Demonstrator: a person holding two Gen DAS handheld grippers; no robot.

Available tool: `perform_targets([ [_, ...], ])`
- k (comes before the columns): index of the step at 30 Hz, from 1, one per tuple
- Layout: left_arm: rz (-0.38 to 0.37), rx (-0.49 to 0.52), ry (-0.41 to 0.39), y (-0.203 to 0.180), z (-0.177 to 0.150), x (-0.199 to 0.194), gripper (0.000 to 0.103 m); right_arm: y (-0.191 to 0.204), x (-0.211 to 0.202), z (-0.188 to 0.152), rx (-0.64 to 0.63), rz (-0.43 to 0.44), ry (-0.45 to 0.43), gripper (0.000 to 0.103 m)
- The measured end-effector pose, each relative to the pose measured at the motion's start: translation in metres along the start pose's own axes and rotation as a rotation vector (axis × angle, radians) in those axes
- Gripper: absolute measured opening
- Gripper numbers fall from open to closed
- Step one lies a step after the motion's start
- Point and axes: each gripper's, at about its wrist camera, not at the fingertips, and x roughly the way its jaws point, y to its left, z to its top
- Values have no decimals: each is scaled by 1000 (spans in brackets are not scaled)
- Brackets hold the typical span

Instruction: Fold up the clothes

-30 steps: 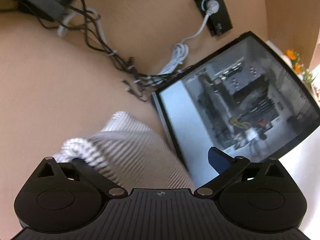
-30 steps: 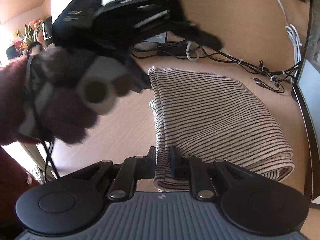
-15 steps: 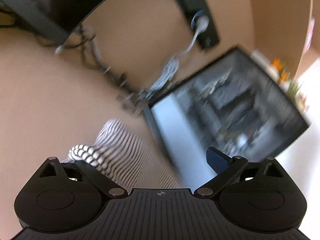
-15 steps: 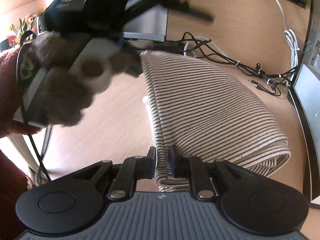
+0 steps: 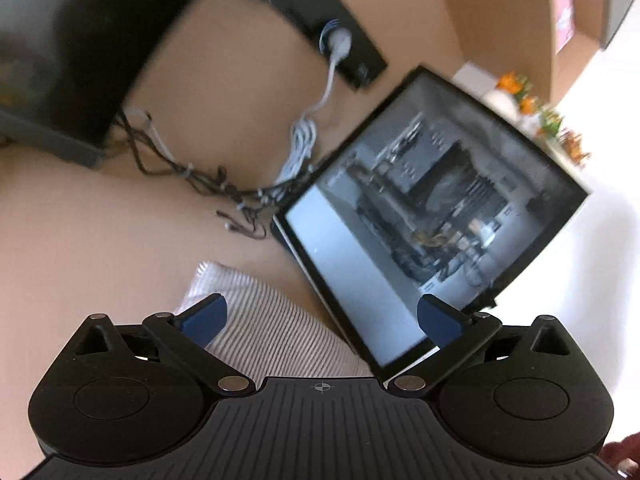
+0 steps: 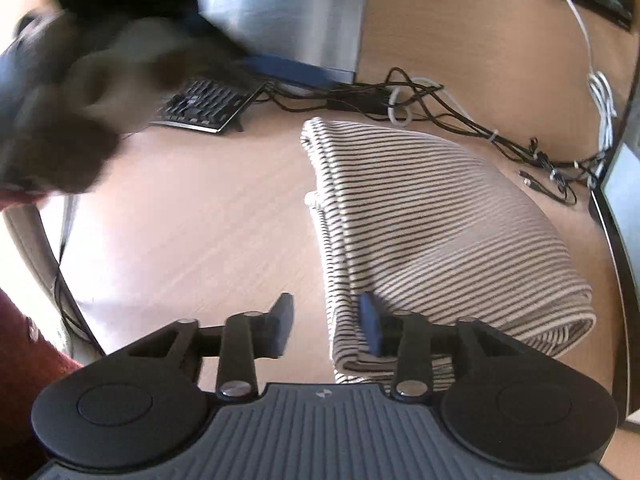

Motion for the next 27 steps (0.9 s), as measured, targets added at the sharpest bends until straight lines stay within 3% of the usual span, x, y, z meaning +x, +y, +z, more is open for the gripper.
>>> perform_targets([
  [3, 64, -27, 110, 20, -11, 30, 103, 1, -6, 5, -19, 1, -3, 42],
  [6, 61, 15, 109, 29, -21, 33, 103, -16, -29, 18, 45, 39, -30, 50],
  [8, 56, 30, 107, 29, -24, 32, 103, -40, -46, 29, 130, 42, -67, 80],
  [12, 41, 54, 96, 32, -29, 30, 103, -90, -53, 46, 291, 8, -108, 103],
  [15, 36, 54, 92, 32, -30, 29, 103, -121, -29, 44, 396, -30, -75, 103],
  [19, 18, 35, 97, 38, -27, 26, 103, -145, 24, 28, 591, 26, 28, 101],
  [22, 13, 23, 103, 43, -24, 23, 103, -141, 37, 11, 704, 107, 53, 82],
  [23, 18, 20, 103, 46, -22, 23, 103, -132, 27, 13, 683, 104, 34, 69],
  [25, 25, 7, 106, 52, -17, 21, 103, -113, 3, 18, 621, 95, -8, 55],
  [27, 19, -20, 105, 60, -13, 20, 103, -90, -11, 22, 546, 118, -28, 55],
])
